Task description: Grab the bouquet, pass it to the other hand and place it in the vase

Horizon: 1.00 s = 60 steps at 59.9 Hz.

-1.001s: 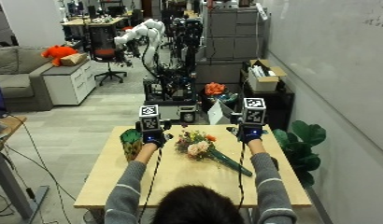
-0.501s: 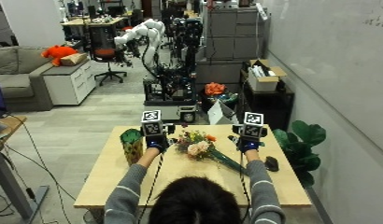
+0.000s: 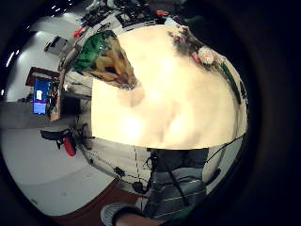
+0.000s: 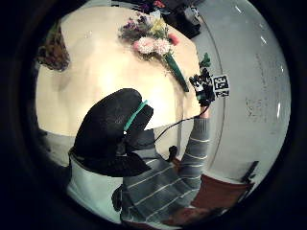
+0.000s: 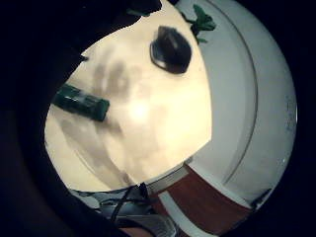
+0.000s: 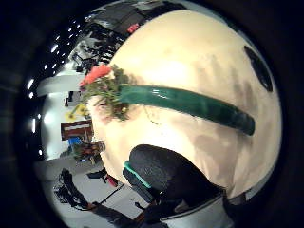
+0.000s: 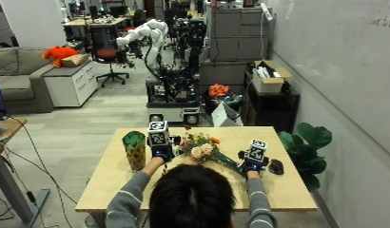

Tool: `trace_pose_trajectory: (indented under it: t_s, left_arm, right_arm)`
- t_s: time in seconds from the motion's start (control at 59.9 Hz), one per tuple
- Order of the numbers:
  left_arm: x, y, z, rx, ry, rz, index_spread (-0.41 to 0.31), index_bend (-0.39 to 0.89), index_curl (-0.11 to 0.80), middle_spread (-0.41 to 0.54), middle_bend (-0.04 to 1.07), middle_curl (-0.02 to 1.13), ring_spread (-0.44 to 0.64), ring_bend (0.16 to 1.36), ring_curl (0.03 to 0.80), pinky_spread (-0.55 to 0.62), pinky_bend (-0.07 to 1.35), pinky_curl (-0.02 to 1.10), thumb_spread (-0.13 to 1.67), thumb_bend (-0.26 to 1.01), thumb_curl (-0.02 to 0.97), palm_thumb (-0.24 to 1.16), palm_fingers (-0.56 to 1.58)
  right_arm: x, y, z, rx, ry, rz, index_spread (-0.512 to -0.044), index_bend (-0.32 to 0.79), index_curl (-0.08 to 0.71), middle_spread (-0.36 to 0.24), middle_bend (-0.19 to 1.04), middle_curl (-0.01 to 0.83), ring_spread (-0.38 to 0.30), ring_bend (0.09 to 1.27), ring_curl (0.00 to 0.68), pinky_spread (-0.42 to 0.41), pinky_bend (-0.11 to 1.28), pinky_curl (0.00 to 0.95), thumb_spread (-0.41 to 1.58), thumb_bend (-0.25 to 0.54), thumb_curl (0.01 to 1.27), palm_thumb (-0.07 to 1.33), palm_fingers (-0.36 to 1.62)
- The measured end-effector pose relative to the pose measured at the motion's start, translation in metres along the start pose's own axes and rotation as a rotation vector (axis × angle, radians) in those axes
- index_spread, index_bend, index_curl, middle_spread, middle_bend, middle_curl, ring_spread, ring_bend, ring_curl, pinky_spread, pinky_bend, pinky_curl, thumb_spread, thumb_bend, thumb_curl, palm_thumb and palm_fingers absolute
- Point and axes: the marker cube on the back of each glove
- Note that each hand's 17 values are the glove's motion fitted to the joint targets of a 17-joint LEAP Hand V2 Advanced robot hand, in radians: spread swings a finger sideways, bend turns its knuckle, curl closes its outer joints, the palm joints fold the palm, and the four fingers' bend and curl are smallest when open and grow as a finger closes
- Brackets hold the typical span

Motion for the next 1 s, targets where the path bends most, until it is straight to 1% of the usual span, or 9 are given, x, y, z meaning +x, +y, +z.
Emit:
trace_pose_trajectory:
  t_s: [0.217, 0.334, 0.434, 0.484, 0.501, 0.551, 0.734, 0.851, 1.001]
  left_arm:
    - [-0.001, -0.012, 0.015, -0.028, -0.011, 0.014, -0.01, 0.16, 0.345, 0.148, 0.18, 0.35, 0.24, 0.4, 0.301, 0.23, 0.24, 0.37, 1.04, -0.02, 0.298, 0.23, 0.38]
    - [0.001, 0.007, 0.005, -0.043, -0.01, 0.013, -0.01, 0.16, 0.344, 0.149, 0.18, 0.35, 0.25, 0.4, 0.302, 0.23, 0.24, 0.37, 1.04, -0.02, 0.298, 0.23, 0.38]
    - [0.005, 0.017, 0.0, -0.05, 0.01, 0.015, -0.01, 0.16, 0.345, 0.149, 0.18, 0.35, 0.25, 0.4, 0.302, 0.23, 0.24, 0.37, 1.04, -0.02, 0.298, 0.23, 0.38]
    - [0.009, 0.026, -0.009, -0.029, 0.015, 0.027, -0.01, 0.16, 0.345, 0.149, 0.18, 0.35, 0.25, 0.4, 0.303, 0.23, 0.24, 0.37, 1.04, -0.02, 0.298, 0.23, 0.38]
    - [0.011, 0.03, -0.012, -0.023, 0.016, 0.033, -0.01, 0.16, 0.345, 0.149, 0.18, 0.35, 0.25, 0.4, 0.303, 0.23, 0.24, 0.37, 1.04, -0.02, 0.298, 0.23, 0.38]
    - [0.014, 0.037, -0.016, -0.025, 0.019, 0.045, -0.01, 0.16, 0.345, 0.149, 0.18, 0.35, 0.25, 0.4, 0.303, 0.23, 0.24, 0.37, 1.04, -0.02, 0.298, 0.23, 0.38]
    - [0.011, 0.032, -0.023, -0.023, 0.048, 0.028, -0.02, 0.17, 0.359, 0.149, 0.18, 0.35, 0.25, 0.38, 0.297, 0.23, 0.22, 0.37, 1.04, -0.02, 0.298, 0.23, 0.39]
    - [0.021, 0.058, -0.061, 0.05, 0.104, 0.059, -0.03, 0.18, 0.369, 0.136, 0.18, 0.35, 0.25, 0.37, 0.293, 0.23, 0.2, 0.36, 1.04, -0.02, 0.298, 0.23, 0.42]
    - [0.014, 0.01, -0.047, 0.013, 0.179, -0.002, -0.044, 0.19, 0.386, 0.12, 0.18, 0.35, 0.24, 0.35, 0.291, 0.23, 0.18, 0.35, 1.04, -0.02, 0.299, 0.23, 0.45]
  right_arm:
    - [0.025, -0.016, 0.049, -0.027, 0.109, 0.137, -0.418, 0.1, 0.136, -0.037, 0.19, 0.314, 0.178, 0.45, 0.279, 0.293, 0.72, 0.35, 0.93, -0.027, 0.29, 0.21, -0.06]
    - [0.022, -0.028, 0.049, 0.181, 0.075, 0.098, -0.425, 0.34, 0.222, -0.124, 0.24, 0.326, 0.081, 0.37, 0.243, 0.253, 0.5, 0.282, 0.97, 0.045, 0.32, 0.41, 0.23]
    - [0.02, -0.019, 0.029, 0.269, 0.322, 0.128, -0.317, 0.55, 0.333, -0.204, 0.22, 0.335, -0.132, 0.42, 0.263, 0.072, 0.43, 0.266, 1.01, 0.127, 0.34, 0.63, 0.85]
    - [0.012, -0.016, 0.02, 0.283, 0.343, 0.074, -0.291, 0.42, 0.32, -0.2, 0.25, 0.356, -0.203, 0.48, 0.293, -0.121, 0.55, 0.295, 1.03, 0.128, 0.34, 0.67, 1.22]
    - [0.012, -0.013, 0.017, 0.266, 0.351, 0.068, -0.281, 0.35, 0.318, -0.214, 0.4, 0.41, -0.203, 0.61, 0.345, -0.182, 0.48, 0.286, 1.04, 0.13, 0.34, 0.69, 1.44]
    - [0.016, -0.016, 0.002, 0.345, 0.401, 0.097, -0.27, 0.31, 0.349, -0.215, 0.52, 0.456, -0.212, 0.71, 0.397, -0.253, 0.48, 0.325, 1.05, 0.126, 0.34, 0.72, 1.53]
    - [0.005, -0.036, -0.052, 0.7, 0.178, 0.098, -0.238, 0.51, 0.46, -0.188, 0.74, 0.566, -0.199, 0.88, 0.507, -0.26, 0.62, 0.423, 1.06, 0.081, 0.37, 0.79, 1.54]
    - [-0.014, -0.015, -0.074, 0.663, -0.068, 0.052, -0.221, 0.6, 0.514, -0.174, 0.81, 0.601, -0.191, 0.93, 0.54, -0.252, 0.69, 0.468, 1.04, 0.104, 0.41, 0.91, 1.49]
    - [-0.024, 0.022, -0.086, 0.456, -0.183, 0.148, -0.205, 0.66, 0.555, -0.159, 0.87, 0.628, -0.185, 0.98, 0.562, -0.245, 0.75, 0.504, 1.0, 0.085, 0.46, 0.98, 1.44]
